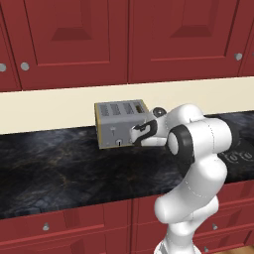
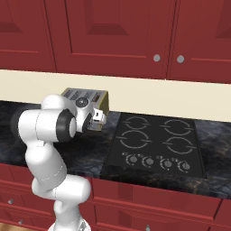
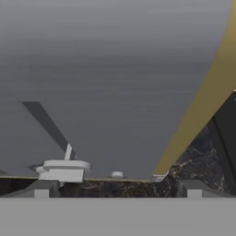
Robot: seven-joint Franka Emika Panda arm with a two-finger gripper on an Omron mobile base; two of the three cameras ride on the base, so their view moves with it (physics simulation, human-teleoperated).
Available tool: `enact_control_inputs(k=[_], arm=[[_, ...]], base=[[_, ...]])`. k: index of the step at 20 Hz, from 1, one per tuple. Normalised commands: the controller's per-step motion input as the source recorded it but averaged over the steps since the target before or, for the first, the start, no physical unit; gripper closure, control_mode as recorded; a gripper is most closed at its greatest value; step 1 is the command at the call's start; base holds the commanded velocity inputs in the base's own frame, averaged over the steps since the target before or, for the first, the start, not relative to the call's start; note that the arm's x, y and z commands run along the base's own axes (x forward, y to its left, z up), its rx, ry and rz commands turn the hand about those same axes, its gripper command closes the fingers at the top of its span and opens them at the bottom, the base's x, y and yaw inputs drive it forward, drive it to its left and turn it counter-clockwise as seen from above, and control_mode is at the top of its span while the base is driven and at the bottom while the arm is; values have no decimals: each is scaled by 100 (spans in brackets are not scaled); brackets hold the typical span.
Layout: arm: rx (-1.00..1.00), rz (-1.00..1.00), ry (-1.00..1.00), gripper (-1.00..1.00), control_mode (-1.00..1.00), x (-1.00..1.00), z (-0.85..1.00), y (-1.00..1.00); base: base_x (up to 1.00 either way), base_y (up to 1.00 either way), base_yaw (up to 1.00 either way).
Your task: Start the toaster. Once the lever pops up, take the bread to the plate on the dining counter.
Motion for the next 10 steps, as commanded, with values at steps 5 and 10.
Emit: enact_control_inputs(k=[5, 10], arm=[[0, 0, 0, -100, -100, 8, 0, 0], [0, 0, 0, -100, -100, 8, -3, 0]], base=[[0, 0, 0], [0, 0, 0]])
